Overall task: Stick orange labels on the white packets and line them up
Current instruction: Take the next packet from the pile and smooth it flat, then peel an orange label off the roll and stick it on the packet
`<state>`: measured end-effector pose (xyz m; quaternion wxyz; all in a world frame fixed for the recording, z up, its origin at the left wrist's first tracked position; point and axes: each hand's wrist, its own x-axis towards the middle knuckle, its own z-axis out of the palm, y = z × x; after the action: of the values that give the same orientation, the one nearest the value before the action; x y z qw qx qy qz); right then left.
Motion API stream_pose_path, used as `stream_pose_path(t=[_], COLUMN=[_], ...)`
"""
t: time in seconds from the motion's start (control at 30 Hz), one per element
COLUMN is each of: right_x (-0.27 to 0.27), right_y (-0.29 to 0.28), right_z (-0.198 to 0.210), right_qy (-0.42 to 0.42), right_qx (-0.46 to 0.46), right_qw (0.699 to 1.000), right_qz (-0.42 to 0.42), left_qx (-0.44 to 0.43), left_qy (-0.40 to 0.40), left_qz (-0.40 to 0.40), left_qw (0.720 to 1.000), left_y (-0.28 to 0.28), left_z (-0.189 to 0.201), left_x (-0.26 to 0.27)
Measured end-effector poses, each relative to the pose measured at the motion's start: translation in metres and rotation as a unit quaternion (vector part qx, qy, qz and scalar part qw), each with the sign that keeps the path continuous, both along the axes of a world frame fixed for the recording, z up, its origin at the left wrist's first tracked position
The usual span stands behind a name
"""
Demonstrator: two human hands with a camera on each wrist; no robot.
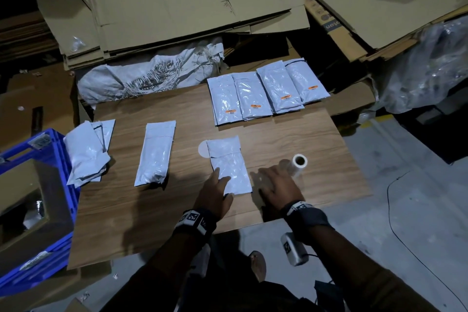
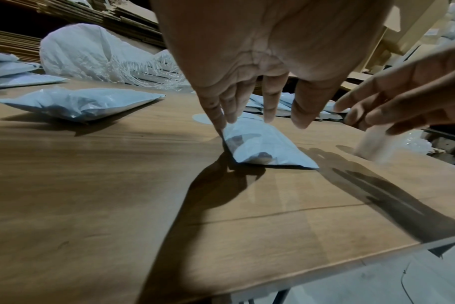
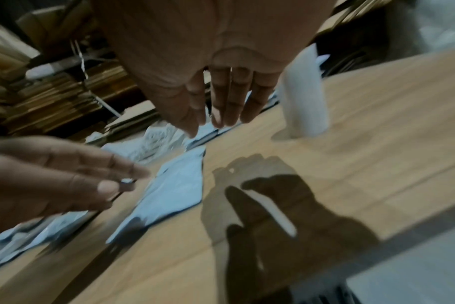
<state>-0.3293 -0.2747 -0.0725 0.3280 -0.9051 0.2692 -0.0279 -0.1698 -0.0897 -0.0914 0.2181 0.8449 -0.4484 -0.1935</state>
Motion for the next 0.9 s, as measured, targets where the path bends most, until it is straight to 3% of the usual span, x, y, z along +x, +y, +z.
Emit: stream_pose_path(t=[0.2, 0.27, 0.43, 0.57, 0.73, 0.9], right_x=[-0.031, -0.035, -0.03, -0.024, -0.027, -0.029], right_y=[-0.068, -0.083, -0.107, -0.113, -0.111, -0.11], right_z=[0.034, 0.037, 0.029, 0.033, 0.038, 0.03], right_qy=[-0.034, 0.004, 0.04, 0.064, 0.08, 0.156], right_qx=[-0.107, -0.084, -0.034, -0.055, -0.019, -0.047], right_qw=[0.981, 0.987, 0.999, 0.996, 0.997, 0.986], right_qz=[-0.157, -0.139, 0.003, 0.018, 0.004, 0.032], left_qx=[-0.075, -0.093, -0.08, -0.061, -0.054, -0.063], left_qy=[0.013, 0.025, 0.056, 0.078, 0.073, 0.063], left_qz=[-0.032, -0.031, -0.041, -0.052, -0.047, -0.044], left_qw=[0.997, 0.995, 0.994, 0.994, 0.995, 0.995], left_y=[-0.02, -0.027, -0.043, -0.052, -0.055, -0.055], left_z=[0.009, 0.013, 0.016, 0.022, 0.021, 0.02], left_x=[-0.015, -0.02, -0.026, -0.027, -0.026, -0.024])
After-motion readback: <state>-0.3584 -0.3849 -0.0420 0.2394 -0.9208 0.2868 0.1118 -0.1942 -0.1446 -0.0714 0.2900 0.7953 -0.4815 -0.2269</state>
